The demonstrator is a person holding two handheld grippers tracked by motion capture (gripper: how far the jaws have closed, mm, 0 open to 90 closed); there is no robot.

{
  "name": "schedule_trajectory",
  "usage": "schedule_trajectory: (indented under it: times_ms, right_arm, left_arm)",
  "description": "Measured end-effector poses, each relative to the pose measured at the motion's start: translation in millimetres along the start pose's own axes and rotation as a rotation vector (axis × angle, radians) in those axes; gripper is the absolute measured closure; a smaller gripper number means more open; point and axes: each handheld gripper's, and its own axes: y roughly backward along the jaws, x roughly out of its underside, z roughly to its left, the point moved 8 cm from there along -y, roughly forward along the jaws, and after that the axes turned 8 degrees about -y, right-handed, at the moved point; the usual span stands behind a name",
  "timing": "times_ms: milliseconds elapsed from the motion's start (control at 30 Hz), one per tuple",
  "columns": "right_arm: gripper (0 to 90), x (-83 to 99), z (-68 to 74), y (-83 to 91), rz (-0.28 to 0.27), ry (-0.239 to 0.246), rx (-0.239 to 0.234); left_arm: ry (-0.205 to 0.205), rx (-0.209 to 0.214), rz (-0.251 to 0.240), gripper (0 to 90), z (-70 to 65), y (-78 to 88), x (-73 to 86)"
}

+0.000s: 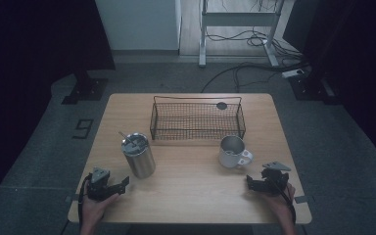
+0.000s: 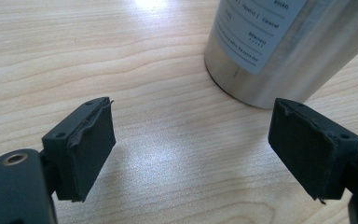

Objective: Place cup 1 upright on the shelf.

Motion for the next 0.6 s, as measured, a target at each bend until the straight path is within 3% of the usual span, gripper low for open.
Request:
schedule_trajectory:
  times_ms: [233,600]
  right_arm:
    - [0.0,0.0,-3.8,0.6,-0.002,-0.024,0.025]
    - [0.0,0.0,-4.8,0.8,-0.004,-0.021,0.023]
  left_arm:
    - [-0.002,0.001,-0.042,14.3,-5.5,5.4,-5.5]
    - [-0.01,0.012,-0.095,14.3,-15.5,20.4,-13.9]
